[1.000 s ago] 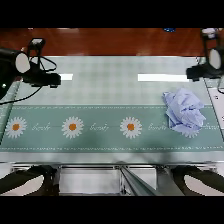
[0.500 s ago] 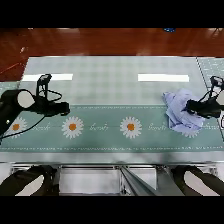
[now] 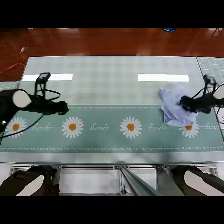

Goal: Fold the shirts.

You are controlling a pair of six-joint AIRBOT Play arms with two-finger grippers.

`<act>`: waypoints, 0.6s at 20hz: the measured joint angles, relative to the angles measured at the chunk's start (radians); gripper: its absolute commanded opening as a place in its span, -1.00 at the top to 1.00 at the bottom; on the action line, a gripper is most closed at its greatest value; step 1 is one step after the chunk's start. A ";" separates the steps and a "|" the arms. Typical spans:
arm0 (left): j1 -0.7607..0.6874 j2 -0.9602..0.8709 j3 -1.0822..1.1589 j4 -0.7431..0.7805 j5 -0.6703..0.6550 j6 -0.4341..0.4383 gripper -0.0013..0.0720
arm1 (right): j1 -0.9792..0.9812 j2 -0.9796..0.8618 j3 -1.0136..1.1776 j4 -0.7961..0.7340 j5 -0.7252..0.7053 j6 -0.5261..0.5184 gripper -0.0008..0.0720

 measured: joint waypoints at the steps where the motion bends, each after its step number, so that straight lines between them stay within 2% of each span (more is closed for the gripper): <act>1: 0.027 0.014 0.026 0.000 -0.017 0.008 -0.42 | 0.000 0.039 0.055 0.009 0.009 -0.016 0.90; 5: 0.127 0.114 0.088 -0.069 -0.043 0.024 -0.42 | 0.000 0.181 0.279 0.083 0.027 -0.070 0.90; 12: 0.153 0.301 0.095 -0.156 -0.058 0.031 -0.42 | 0.002 0.293 0.619 0.347 0.029 -0.196 0.90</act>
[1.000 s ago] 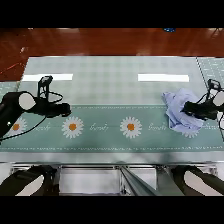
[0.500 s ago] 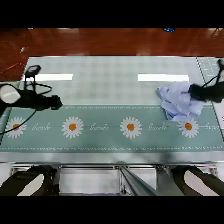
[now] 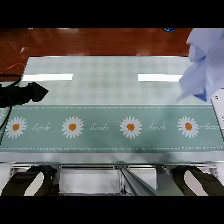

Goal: Fold the shirts.

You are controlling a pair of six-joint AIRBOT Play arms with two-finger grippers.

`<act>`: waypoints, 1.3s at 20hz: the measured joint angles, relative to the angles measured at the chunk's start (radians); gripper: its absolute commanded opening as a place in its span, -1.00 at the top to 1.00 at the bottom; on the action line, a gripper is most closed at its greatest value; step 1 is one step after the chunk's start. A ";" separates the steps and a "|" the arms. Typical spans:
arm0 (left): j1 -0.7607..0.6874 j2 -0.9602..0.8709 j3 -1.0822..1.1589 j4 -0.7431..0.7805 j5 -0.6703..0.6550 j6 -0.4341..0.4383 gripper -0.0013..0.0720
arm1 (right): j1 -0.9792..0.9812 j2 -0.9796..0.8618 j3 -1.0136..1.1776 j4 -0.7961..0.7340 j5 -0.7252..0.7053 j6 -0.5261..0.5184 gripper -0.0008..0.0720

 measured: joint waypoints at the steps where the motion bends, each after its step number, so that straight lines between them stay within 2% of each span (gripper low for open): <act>1: -0.006 0.020 -0.014 -0.012 -0.007 0.001 -0.42 | 0.009 0.005 0.043 0.052 -0.012 -0.031 0.90; 5: -0.051 0.078 -0.091 -0.047 -0.005 0.001 -0.42 | 0.101 0.008 0.169 0.158 -0.010 -0.097 0.90; 8: -0.068 0.093 -0.122 -0.066 0.005 0.001 -0.42 | 0.227 -0.014 0.199 0.180 0.062 -0.109 0.90; 11: -0.075 0.098 -0.134 -0.074 0.019 0.001 -0.42 | 0.410 -0.058 0.159 0.145 0.121 -0.092 0.90; 14: -0.078 0.100 -0.138 -0.079 0.028 0.001 -0.42 | 0.603 -0.119 0.056 0.039 0.128 -0.036 0.90; 18: -0.079 0.100 -0.141 -0.080 0.034 0.001 -0.42 | 0.802 -0.261 -0.108 -0.033 0.026 0.046 0.90; 21: -0.079 0.100 -0.143 -0.080 0.034 0.001 -0.42 | 0.902 -0.424 -0.167 -0.005 -0.073 0.094 0.90; 22: -0.079 0.100 -0.144 -0.080 0.034 0.001 -0.42 | 0.927 -0.479 -0.177 0.024 -0.105 0.099 0.81; 24: -0.079 0.099 -0.153 -0.080 0.035 0.001 -0.42 | 0.954 -0.566 -0.189 0.085 -0.150 0.113 -0.16; 26: -0.079 0.099 -0.172 -0.080 0.035 0.001 -0.42 | 0.944 -0.615 -0.187 0.130 -0.163 0.118 -0.14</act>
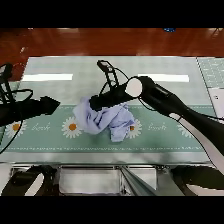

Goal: Fold the shirts.

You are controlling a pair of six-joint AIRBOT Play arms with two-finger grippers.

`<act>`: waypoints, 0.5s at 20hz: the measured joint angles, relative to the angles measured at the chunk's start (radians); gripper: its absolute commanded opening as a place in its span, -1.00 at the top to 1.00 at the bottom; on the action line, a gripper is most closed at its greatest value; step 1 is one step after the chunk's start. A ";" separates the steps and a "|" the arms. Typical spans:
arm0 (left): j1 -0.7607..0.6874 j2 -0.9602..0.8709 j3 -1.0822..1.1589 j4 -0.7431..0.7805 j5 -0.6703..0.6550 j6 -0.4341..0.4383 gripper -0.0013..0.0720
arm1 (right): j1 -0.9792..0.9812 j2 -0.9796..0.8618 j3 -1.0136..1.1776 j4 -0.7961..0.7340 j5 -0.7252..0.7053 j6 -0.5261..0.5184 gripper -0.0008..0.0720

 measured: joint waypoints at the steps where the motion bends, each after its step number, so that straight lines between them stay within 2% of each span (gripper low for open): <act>1: 0.000 -0.001 -0.012 0.000 -0.002 0.000 -0.42 | -0.023 -0.008 0.008 0.011 0.012 0.002 -0.14; 4: 0.010 -0.024 -0.043 0.031 -0.037 0.001 -0.42 | -0.162 0.040 0.034 -0.005 0.101 0.005 -0.14; 6: 0.050 -0.053 -0.069 0.052 -0.069 0.000 -0.41 | -0.286 0.126 0.019 -0.098 0.177 0.034 -0.14; 8: 0.125 -0.087 -0.104 0.050 -0.084 0.005 -0.41 | -0.415 0.241 -0.058 -0.219 0.231 0.082 -0.14; 10: 0.227 -0.128 -0.150 -0.031 -0.105 0.060 -0.42 | -0.537 0.370 -0.204 -0.290 0.250 0.114 -0.14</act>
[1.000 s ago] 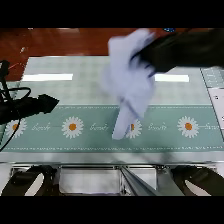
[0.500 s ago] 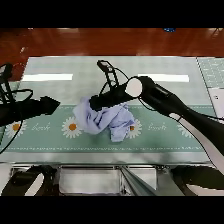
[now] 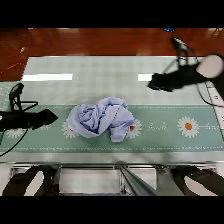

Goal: Fold the shirts.

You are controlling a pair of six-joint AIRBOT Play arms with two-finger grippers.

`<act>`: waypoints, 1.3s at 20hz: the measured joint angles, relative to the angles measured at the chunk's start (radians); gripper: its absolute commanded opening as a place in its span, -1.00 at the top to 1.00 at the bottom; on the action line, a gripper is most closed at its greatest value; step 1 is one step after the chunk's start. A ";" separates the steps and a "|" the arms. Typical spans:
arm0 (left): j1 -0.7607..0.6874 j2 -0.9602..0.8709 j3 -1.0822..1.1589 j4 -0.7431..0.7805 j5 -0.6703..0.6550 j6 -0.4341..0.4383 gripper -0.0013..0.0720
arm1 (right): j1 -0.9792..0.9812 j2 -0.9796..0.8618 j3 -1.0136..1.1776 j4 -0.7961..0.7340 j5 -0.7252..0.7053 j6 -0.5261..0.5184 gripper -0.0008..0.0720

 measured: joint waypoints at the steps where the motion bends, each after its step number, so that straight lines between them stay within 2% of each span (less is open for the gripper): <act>1: 0.048 -0.026 -0.025 -0.068 -0.017 0.044 -0.42 | -0.053 0.063 -0.087 -0.012 -0.001 0.010 -0.14; 4: 0.148 -0.126 -0.100 -0.262 -0.053 0.181 -0.42 | -0.161 0.240 -0.361 0.021 -0.037 0.018 -0.14; 6: 0.164 -0.198 -0.126 -0.336 -0.043 0.240 -0.42 | -0.193 0.325 -0.505 0.083 -0.060 0.010 -0.14; 11: 0.049 -0.385 -0.147 -0.463 0.060 0.349 -0.41 | -0.221 0.411 -0.703 0.261 -0.085 -0.050 -0.14; 12: 0.015 -0.420 -0.143 -0.475 0.086 0.359 -0.32 | -0.223 0.417 -0.720 0.280 -0.084 -0.055 -0.14; 14: -0.040 -0.474 -0.123 -0.492 0.126 0.372 0.91 | -0.225 0.424 -0.741 0.324 -0.072 -0.069 -0.14; 18: -0.088 -0.518 -0.071 -0.504 0.150 0.392 0.91 | -0.151 0.418 -0.759 0.390 -0.077 -0.067 -0.14; 22: -0.101 -0.529 -0.041 -0.508 0.145 0.406 0.91 | 0.037 0.323 -0.763 0.489 -0.217 -0.045 -0.14; 26: -0.105 -0.532 -0.033 -0.510 0.138 0.409 0.91 | 0.195 0.172 -0.747 0.627 -0.384 -0.081 -0.14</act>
